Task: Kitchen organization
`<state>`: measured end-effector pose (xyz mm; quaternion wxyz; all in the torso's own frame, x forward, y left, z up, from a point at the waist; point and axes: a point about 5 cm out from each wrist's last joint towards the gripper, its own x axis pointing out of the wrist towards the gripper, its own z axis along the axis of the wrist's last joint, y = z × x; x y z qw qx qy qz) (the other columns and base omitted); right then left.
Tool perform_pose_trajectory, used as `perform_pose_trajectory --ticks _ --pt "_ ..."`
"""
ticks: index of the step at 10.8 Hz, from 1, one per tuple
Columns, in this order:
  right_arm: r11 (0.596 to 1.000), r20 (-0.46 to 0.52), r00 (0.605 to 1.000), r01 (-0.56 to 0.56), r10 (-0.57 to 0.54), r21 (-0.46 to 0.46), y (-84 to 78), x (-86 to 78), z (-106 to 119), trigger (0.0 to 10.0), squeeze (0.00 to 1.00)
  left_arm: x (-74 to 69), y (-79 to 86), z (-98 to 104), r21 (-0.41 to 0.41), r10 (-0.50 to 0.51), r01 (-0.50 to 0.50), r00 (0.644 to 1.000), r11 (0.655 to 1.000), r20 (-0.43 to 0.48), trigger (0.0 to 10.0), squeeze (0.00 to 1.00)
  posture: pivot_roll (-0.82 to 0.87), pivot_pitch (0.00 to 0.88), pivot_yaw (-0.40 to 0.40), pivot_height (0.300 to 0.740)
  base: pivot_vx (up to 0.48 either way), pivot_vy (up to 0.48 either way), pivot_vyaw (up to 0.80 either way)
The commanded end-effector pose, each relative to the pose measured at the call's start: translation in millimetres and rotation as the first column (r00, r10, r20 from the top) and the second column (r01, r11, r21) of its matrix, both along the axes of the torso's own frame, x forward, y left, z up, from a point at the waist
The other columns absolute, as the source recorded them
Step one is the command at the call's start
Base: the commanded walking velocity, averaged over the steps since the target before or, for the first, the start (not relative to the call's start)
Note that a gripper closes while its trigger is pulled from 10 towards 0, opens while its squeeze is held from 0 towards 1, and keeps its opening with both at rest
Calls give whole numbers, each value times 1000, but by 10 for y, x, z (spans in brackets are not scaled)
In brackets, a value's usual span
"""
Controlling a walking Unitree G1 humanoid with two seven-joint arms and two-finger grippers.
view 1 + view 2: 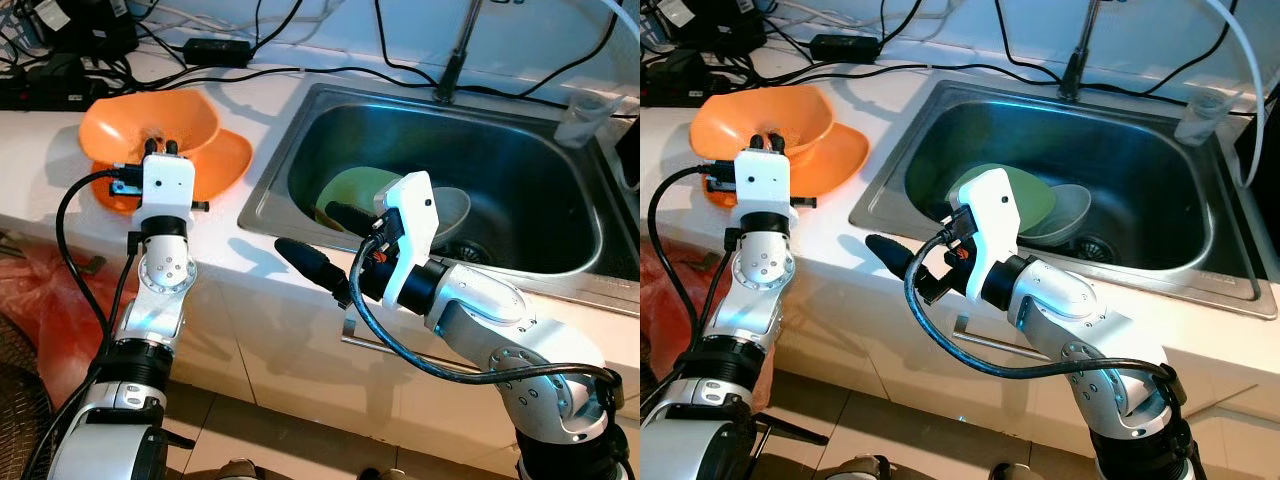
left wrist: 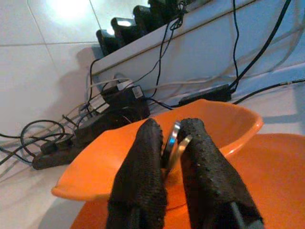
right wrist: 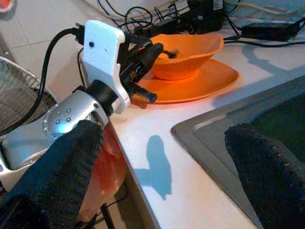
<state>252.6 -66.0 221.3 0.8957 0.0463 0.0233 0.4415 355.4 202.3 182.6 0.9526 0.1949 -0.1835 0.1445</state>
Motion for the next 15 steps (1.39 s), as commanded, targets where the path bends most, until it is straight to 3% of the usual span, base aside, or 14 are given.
perform_pose_trajectory --ticks 1,2,3,4,7,8,9,11,12,13,15 --pt "1000 14 1000 2 -2 -4 -9 2 29 10000 0 13 2 17 4 2 -2 1000 1000 6 0 0 -56 97 -30 740 0 0 0" --pt "1000 15 1000 3 -3 -4 -9 2 30 10000 0 8 -19 67 41 -8 7 999 999 36 0 0 -56 97 -30 740 0 0 0" --pt "1000 15 1000 4 -4 -4 -8 4 29 10000 0 -6 -121 244 170 -54 33 991 985 125 0 0 -55 97 -28 740 0 0 0" --pt "1000 15 1000 4 -4 -3 -8 5 28 10000 0 -16 -202 331 229 -92 52 982 972 166 0 0 -53 95 -28 740 0 0 0" --pt "1000 17 1000 8 -8 -2 -4 12 28 10000 0 -1 -244 321 201 -99 67 983 977 157 0 0 -54 95 -25 740 0 0 0" --pt "1000 18 1000 10 -9 -3 -5 14 27 10000 0 16 -238 273 181 -87 63 988 982 129 3216 0 -56 94 -23 740 0 0 0" --pt "1000 19 1000 11 -11 -3 -7 15 28 10000 0 39 -203 204 148 -64 51 994 988 87 10000 0 -56 92 -22 740 0 0 0" --pt "1000 19 1000 12 -12 -5 -13 13 26 10000 0 47 -163 172 130 -46 37 997 991 68 10000 0 -56 91 -22 740 0 0 0" --pt "1000 20 1000 12 -12 -5 -14 14 26 10000 0 51 -160 178 122 -51 42 996 992 69 10000 67 -54 89 -22 740 0 0 0" --pt "1000 21 1000 11 -11 -4 -12 13 26 10000 0 55 -160 178 117 -55 47 996 992 68 10000 914 -53 88 -21 740 0 0 0" --pt "1000 22 1000 12 -12 -4 -12 14 26 10000 0 59 -149 176 120 -47 39 997 992 66 10000 945 -54 89 -20 740 0 0 0"
